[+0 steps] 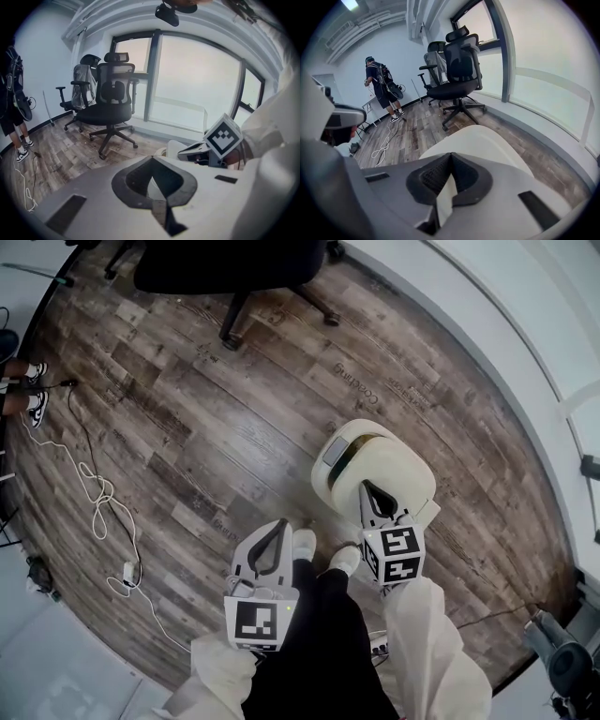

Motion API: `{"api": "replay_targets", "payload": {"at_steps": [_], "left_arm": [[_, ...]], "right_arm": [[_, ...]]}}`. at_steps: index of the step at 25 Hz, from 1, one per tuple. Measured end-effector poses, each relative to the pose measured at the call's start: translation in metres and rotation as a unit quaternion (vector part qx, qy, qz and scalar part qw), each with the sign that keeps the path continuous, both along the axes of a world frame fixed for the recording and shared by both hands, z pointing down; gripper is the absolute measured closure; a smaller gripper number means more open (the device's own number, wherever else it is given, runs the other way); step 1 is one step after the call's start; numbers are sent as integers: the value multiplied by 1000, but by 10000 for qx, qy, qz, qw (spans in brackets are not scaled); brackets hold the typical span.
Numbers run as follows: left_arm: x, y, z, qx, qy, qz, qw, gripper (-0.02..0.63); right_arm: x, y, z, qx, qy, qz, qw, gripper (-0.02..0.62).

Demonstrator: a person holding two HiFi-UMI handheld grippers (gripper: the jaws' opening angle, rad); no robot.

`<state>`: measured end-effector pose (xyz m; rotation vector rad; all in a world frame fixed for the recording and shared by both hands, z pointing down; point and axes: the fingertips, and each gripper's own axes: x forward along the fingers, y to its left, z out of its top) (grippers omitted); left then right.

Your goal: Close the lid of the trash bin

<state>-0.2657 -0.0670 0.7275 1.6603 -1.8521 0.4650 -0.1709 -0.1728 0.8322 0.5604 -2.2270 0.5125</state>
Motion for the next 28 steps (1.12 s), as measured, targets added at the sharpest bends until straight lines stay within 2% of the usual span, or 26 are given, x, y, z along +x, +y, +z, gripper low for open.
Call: {"api": "replay_targets", "payload": {"at_steps": [10, 28], "left_arm": [[-21, 14, 11, -42, 68, -246, 9997, 601], [-29, 23, 26, -185, 170, -388, 9989, 601]], "right_arm": [[-12, 0, 37, -254, 367, -116, 9989, 572], [-18, 2, 60, -261, 672, -355, 9968, 572]]}}
